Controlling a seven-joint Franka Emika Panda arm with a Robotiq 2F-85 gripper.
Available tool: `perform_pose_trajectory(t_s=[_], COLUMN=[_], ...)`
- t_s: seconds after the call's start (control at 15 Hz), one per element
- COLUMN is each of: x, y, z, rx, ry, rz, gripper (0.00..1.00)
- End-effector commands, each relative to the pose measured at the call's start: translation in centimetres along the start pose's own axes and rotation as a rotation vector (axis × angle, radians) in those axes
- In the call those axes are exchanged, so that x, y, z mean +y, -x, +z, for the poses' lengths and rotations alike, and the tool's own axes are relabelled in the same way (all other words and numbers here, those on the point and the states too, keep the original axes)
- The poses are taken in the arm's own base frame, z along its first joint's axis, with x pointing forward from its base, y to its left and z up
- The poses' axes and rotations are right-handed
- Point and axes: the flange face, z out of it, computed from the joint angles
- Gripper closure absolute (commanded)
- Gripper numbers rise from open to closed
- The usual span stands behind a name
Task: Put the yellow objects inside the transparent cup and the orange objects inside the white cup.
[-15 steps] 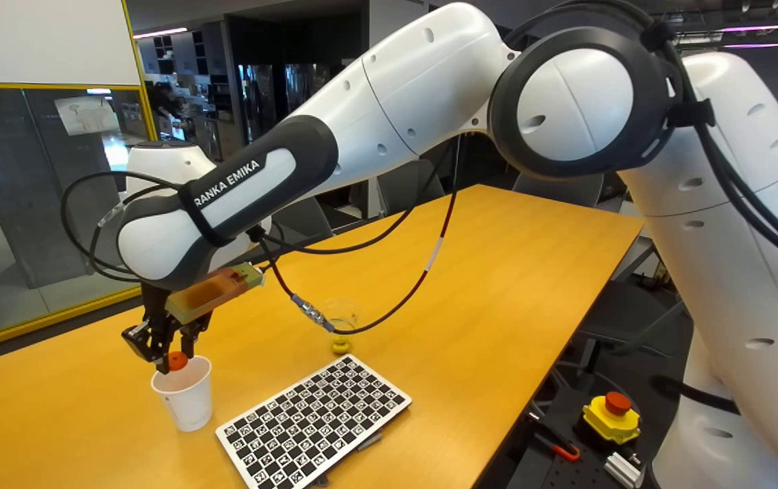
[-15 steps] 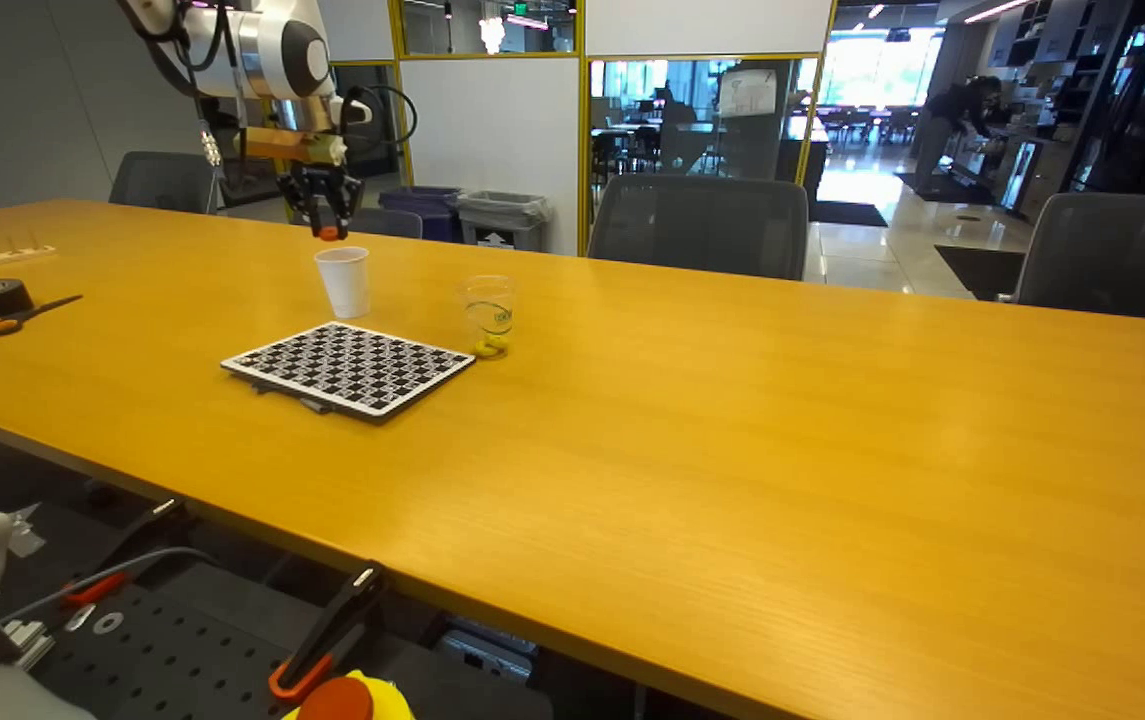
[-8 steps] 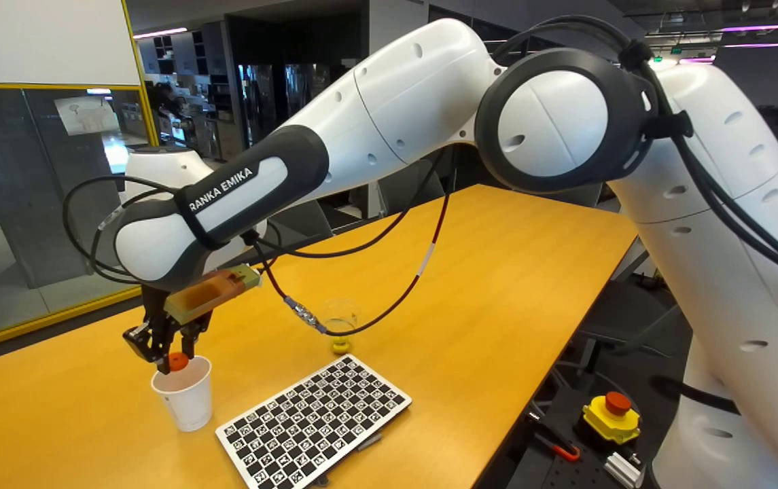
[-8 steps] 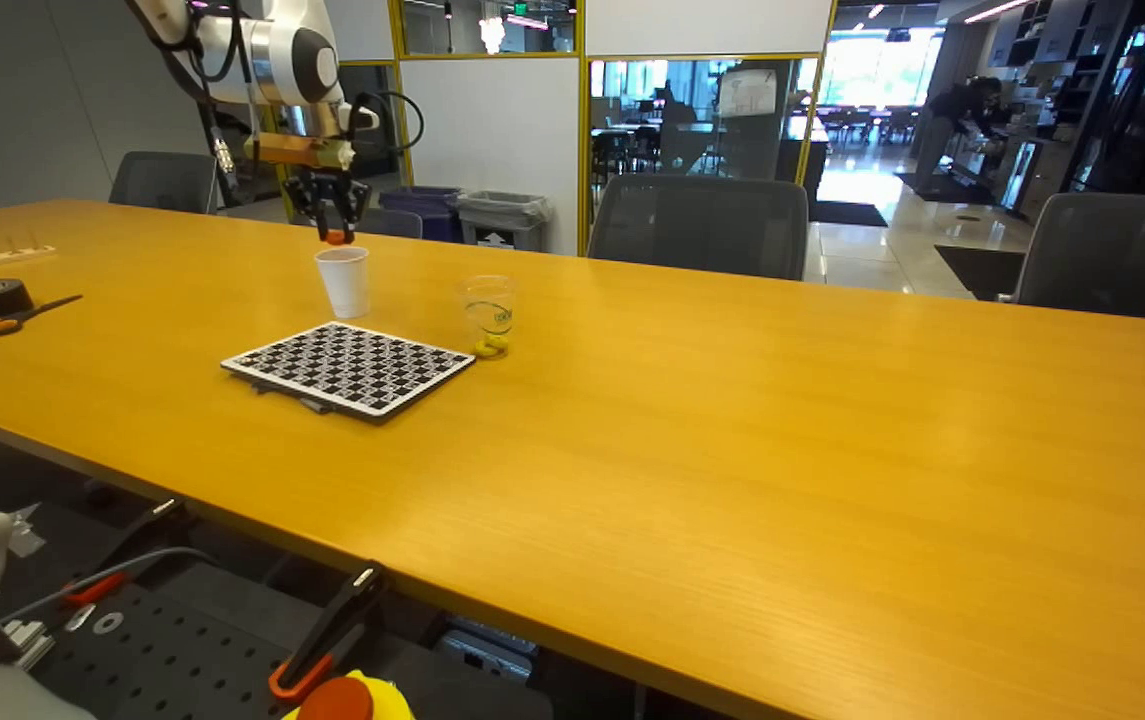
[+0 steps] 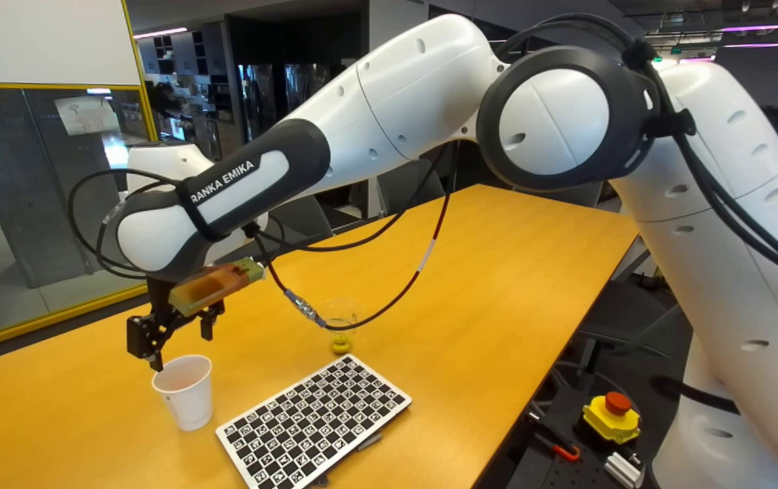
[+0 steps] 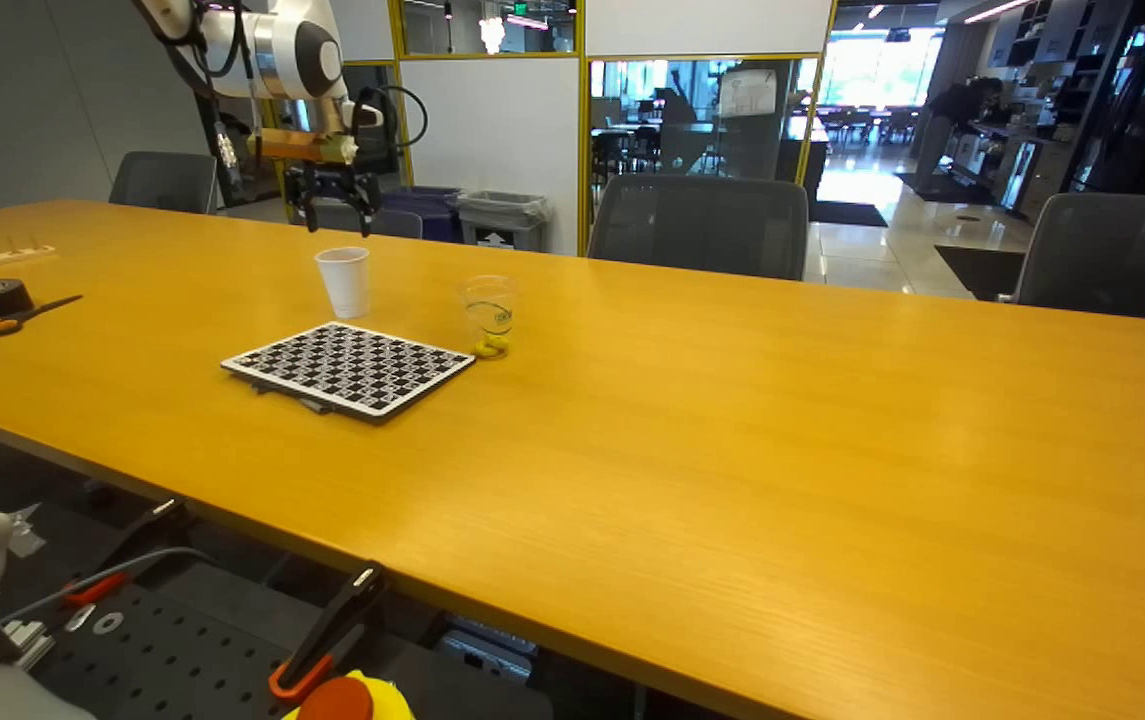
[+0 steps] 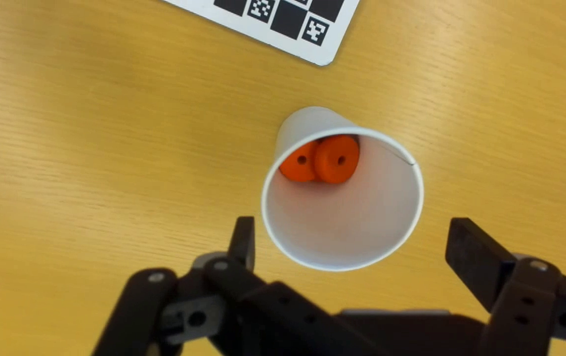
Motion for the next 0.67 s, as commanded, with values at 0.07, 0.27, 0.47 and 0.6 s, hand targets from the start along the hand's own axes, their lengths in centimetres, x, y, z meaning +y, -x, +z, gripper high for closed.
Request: perform_pose_trajectory(t_s=[0.07,0.27,0.47,0.6], x=[2.1,4.1,5.8,6.7], y=[3.6,7.7,12.1,15.3], z=[-5.4,-7.8,-9.9,-11.2], rx=[-0.035,-0.108,-0.160,-0.178], ry=[0.030,0.027,0.030,0.054], rz=[0.049,0.083,0.103,0.107], gripper=[0.00,0.00,0.00,0.00])
